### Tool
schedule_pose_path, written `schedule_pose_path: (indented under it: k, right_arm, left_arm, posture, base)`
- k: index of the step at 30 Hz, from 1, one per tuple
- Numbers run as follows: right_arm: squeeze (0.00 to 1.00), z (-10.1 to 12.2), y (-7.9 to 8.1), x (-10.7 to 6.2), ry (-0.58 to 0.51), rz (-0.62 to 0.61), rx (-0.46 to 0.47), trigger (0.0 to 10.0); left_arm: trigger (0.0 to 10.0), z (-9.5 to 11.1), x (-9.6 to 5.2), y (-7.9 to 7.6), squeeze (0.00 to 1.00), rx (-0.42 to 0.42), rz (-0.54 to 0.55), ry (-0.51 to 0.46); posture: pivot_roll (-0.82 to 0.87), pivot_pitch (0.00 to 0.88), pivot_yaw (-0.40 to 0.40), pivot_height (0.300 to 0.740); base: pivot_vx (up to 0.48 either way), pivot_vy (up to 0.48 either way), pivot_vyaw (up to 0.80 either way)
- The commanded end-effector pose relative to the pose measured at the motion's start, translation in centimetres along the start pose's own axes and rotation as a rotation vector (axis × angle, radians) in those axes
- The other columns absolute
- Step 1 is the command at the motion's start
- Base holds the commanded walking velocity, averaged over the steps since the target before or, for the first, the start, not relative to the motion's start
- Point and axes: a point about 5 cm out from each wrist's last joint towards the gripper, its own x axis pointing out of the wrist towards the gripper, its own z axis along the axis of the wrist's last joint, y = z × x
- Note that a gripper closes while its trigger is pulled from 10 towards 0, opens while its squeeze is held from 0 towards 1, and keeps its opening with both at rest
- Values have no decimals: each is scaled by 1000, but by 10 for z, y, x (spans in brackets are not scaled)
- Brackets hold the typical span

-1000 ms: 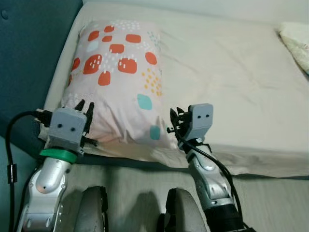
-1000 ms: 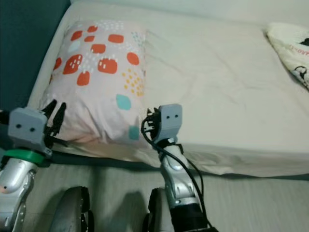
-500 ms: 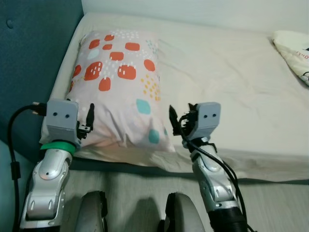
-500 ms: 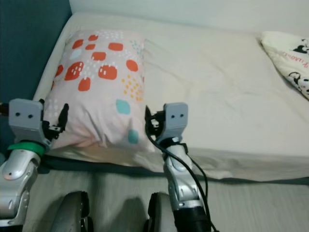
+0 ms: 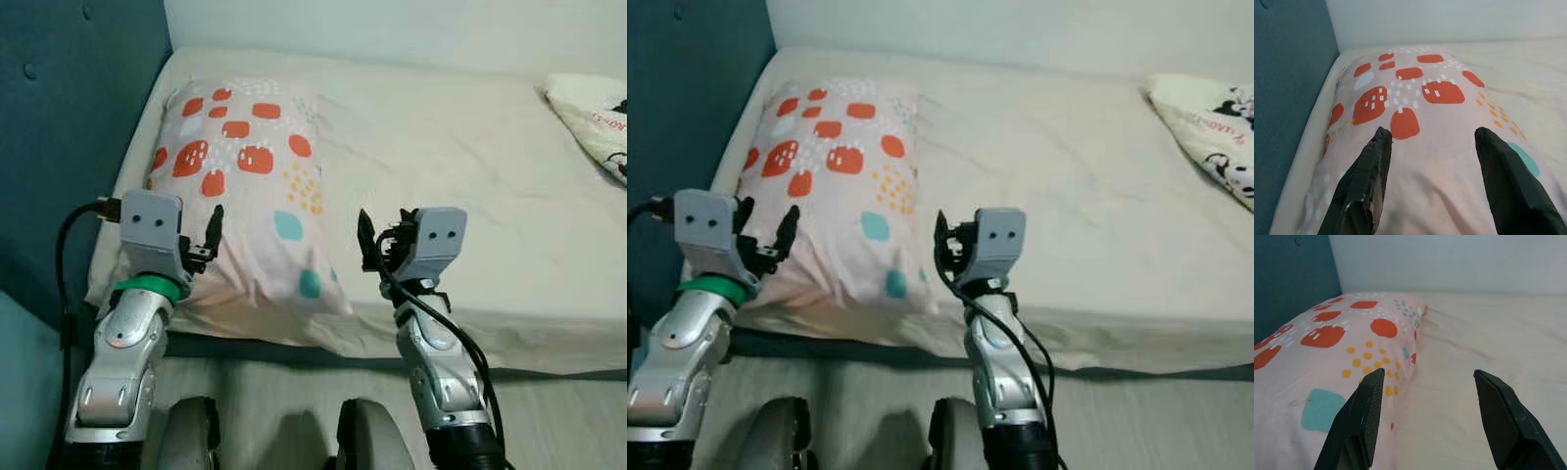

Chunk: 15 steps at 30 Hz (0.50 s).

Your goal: Clean up the room

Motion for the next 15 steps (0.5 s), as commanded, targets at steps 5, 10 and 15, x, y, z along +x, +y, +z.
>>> schedule_pose_path:
  k: [5, 10, 15]
  right_arm:
    - [0, -6, -4, -3, 33, -17, 12, 10000]
    - [0, -9, -4, -4, 44, -14, 9, 10000]
    - [0, -10, -5, -3, 50, -19, 5, 10000]
  left_arm:
    - [10000, -10, -1, -2, 0, -9, 11, 60]
    - [10000, -15, -2, -3, 0, 5, 14, 85]
    - [10000, -18, -1, -4, 0, -7, 20, 113]
  posture:
    - [46, 95, -13, 665]
    - [47, 92, -13, 685]
    - [45, 91, -9, 700]
  base:
    - [0, 0, 0]
    - [0, 0, 0]
    - [0, 0, 0]
